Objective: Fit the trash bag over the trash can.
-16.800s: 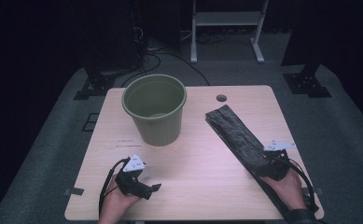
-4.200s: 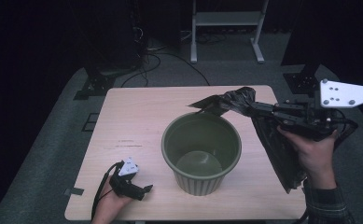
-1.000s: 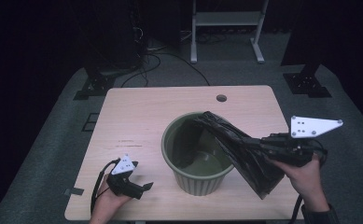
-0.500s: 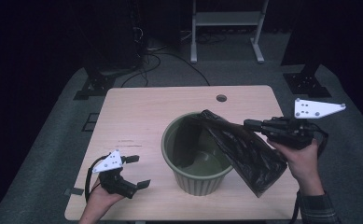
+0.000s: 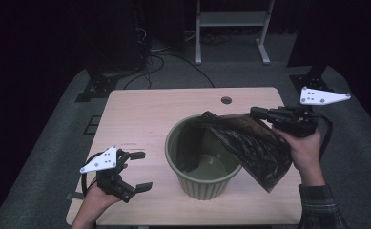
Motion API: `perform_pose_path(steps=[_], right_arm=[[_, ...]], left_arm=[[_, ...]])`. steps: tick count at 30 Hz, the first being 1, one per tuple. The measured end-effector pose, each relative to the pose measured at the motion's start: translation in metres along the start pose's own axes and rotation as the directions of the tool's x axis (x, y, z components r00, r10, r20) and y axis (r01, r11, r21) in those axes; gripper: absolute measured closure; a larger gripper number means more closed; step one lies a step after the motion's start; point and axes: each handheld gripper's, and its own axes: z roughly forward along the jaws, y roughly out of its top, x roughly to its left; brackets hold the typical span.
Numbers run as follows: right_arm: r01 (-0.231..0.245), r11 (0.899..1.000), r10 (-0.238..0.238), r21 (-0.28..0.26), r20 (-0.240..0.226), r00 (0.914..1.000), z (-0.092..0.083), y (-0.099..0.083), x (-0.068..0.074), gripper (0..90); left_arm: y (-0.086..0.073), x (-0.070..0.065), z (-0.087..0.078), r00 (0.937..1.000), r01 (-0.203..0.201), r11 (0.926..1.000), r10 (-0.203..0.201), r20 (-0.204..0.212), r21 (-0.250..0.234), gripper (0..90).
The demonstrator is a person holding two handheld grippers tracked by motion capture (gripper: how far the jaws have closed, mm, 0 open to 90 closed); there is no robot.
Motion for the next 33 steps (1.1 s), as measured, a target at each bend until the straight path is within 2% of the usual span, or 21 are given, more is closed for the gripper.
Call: perform_pose_path(steps=[3,9,14,17,20,24,26,29,33], right_arm=[[-0.027,0.999,0.027,-0.018,-0.001,0.9996,0.004,0.000,-0.006,90.0],[-0.073,0.996,0.070,-0.056,-0.042,0.9966,0.016,0.000,-0.014,90.0],[-0.072,0.996,0.069,-0.053,-0.058,0.9960,0.026,0.004,-0.012,90.0],[-0.065,0.997,0.062,-0.050,-0.060,0.9963,0.031,0.006,-0.011,90.0],[-0.060,0.997,0.057,-0.045,-0.064,0.9963,0.033,0.008,-0.011,90.0],[-0.059,0.997,0.056,-0.041,-0.064,0.9964,0.034,0.010,-0.011,90.0],[-0.060,0.997,0.057,-0.040,-0.064,0.9963,0.034,0.010,-0.011,90.0],[-0.060,0.997,0.058,-0.039,-0.065,0.9962,0.035,0.010,-0.011,90.0],[-0.058,0.998,0.055,-0.036,-0.065,0.9964,0.035,0.011,-0.011,90.0]], left_arm=[[0.010,-0.002,0.001,0.9996,-0.020,0.9996,0.020,0.019,-0.020,0.0],[0.027,-0.005,0.010,0.9980,-0.049,0.9981,0.050,0.038,-0.039,0.0],[0.045,-0.008,0.020,0.9942,-0.067,0.9953,0.073,0.079,-0.069,2.1],[0.055,-0.009,0.027,0.9918,-0.084,0.9922,0.092,0.089,-0.091,5.4],[0.066,-0.009,0.033,0.9891,-0.100,0.9890,0.111,0.097,-0.109,12.1],[0.081,-0.009,0.047,0.9865,-0.132,0.9875,0.139,0.087,-0.087,20.3],[0.088,-0.008,0.055,0.9850,-0.139,0.9868,0.147,0.090,-0.083,23.3],[0.098,-0.008,0.068,0.9801,-0.154,0.9852,0.162,0.115,-0.076,33.2],[0.108,-0.008,0.084,0.9752,-0.180,0.9817,0.186,0.119,-0.062,43.3]])
